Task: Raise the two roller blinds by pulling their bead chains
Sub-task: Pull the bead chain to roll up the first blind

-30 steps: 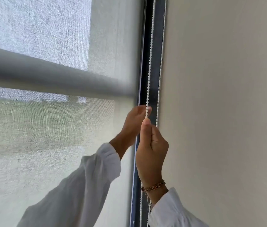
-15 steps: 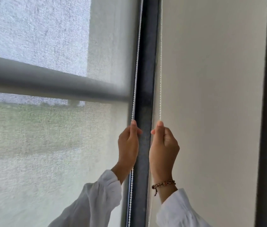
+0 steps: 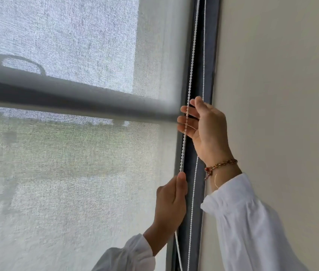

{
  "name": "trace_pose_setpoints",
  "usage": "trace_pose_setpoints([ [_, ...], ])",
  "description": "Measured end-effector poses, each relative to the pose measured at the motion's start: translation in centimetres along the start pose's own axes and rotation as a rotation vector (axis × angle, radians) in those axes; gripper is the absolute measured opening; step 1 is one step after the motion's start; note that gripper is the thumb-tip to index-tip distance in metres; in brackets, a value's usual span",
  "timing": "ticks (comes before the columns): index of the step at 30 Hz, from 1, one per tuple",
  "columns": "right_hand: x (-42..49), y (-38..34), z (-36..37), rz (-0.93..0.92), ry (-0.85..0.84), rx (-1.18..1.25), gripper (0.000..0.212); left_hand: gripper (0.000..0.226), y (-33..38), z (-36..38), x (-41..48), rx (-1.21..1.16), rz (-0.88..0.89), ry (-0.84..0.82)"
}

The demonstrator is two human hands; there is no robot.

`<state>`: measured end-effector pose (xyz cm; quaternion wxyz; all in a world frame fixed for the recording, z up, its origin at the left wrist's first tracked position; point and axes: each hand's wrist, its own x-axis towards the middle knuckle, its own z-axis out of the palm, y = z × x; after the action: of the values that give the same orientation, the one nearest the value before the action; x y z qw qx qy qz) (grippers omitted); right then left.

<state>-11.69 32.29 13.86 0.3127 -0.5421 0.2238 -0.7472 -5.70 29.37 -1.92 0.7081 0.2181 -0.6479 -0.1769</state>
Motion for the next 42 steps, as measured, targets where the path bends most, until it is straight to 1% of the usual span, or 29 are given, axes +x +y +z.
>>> trace_pose_setpoints([
  [3,0.8,0.9,1.4,0.123,0.043,-0.010,0.035,0.045,-0.9,-0.8,-0.4,0.043,-0.056,0.009],
  [4,0.9,1.3,1.8,0.130,0.079,-0.007,0.040,0.045,-1.1,-0.8,-0.7,0.038,-0.069,0.004],
  [6,0.7,2.5,2.2,0.034,0.153,-0.076,0.044,0.044,-1.4,-0.8,-1.4,0.018,-0.104,-0.018],
  [9,-1.0,4.6,2.0,-0.171,0.191,-0.239,0.051,0.046,-2.5,-1.5,-3.0,-0.007,-0.152,-0.058],
  [11,-2.5,6.1,1.0,-0.270,0.236,-0.336,0.053,0.044,-3.7,-2.4,-4.0,-0.041,-0.207,-0.124],
  [12,-3.1,6.9,0.4,-0.310,0.254,-0.372,0.051,0.045,-4.2,-2.9,-4.3,-0.078,-0.266,-0.173],
  [14,-4.3,8.6,-0.7,-0.368,0.269,-0.408,0.048,0.051,-5.0,-3.6,-4.4,-0.134,-0.397,-0.260],
  [17,-6.0,10.7,-1.0,-0.454,0.269,-0.458,0.045,0.066,-5.1,-4.3,-3.0,-0.220,-0.491,-0.266],
  [19,-7.3,12.1,-0.8,-0.483,0.254,-0.449,0.041,0.061,-3.7,-4.6,-1.1,-0.371,-0.462,-0.262],
  [22,-9.4,14.3,-1.1,-0.495,0.208,-0.497,0.045,0.044,0.1,-4.5,3.2,-0.575,-0.403,-0.285],
  [24,-10.9,15.6,-1.4,-0.516,0.190,-0.561,0.047,0.041,2.9,-4.3,6.4,-0.597,-0.369,-0.300],
  [26,-12.4,16.7,-1.5,-0.552,0.186,-0.697,0.044,0.035,5.0,-3.7,8.6,-0.556,-0.345,-0.280],
  [28,-13.5,17.9,-1.8,-0.541,0.194,-0.745,0.045,0.034,5.7,-2.8,9.6,-0.469,-0.380,-0.153],
  [29,-13.5,18.2,-1.8,-0.478,0.206,-0.711,0.046,0.037,5.7,-2.5,9.6,-0.445,-0.387,-0.077],
  [30,-13.4,18.4,-1.9,-0.381,0.211,-0.627,0.048,0.040,5.6,-2.2,9.3,-0.447,-0.380,-0.012],
  [31,-13.1,18.4,-1.7,-0.262,0.199,-0.489,0.048,0.043,5.3,-2.0,9.1,-0.463,-0.355,0.035],
  [33,-11.8,18.0,-1.5,-0.022,0.154,-0.211,0.045,0.047,4.6,-1.7,8.7,-0.471,-0.267,0.076],
  [35,-9.5,16.6,-1.6,0.141,0.123,-0.035,0.047,0.046,4.3,-1.6,8.4,-0.469,-0.205,0.067],
  [36,-8.1,15.6,-1.7,0.189,0.082,0.076,0.049,0.044,4.2,-1.5,8.3,-0.472,-0.201,0.056],
  [37,-6.6,14.5,-2.0,0.214,0.036,0.170,0.057,0.043,4.1,-1.5,8.0,-0.465,-0.196,0.044],
  [38,-5.1,13.1,-2.2,0.224,0.004,0.234,0.065,0.042,3.8,-1.4,7.6,-0.448,-0.186,0.032],
  [39,-3.7,11.5,-2.3,0.212,-0.014,0.267,0.065,0.042,3.4,-1.4,7.1,-0.425,-0.177,0.019],
  [40,-2.4,9.8,-2.3,0.185,-0.033,0.286,0.060,0.041,2.9,-1.4,6.4,-0.399,-0.178,0.005],
  [42,-0.2,7.0,-2.1,0.123,-0.082,0.304,0.045,0.041,1.7,-1.4,4.5,-0.347,-0.246,-0.010],
])
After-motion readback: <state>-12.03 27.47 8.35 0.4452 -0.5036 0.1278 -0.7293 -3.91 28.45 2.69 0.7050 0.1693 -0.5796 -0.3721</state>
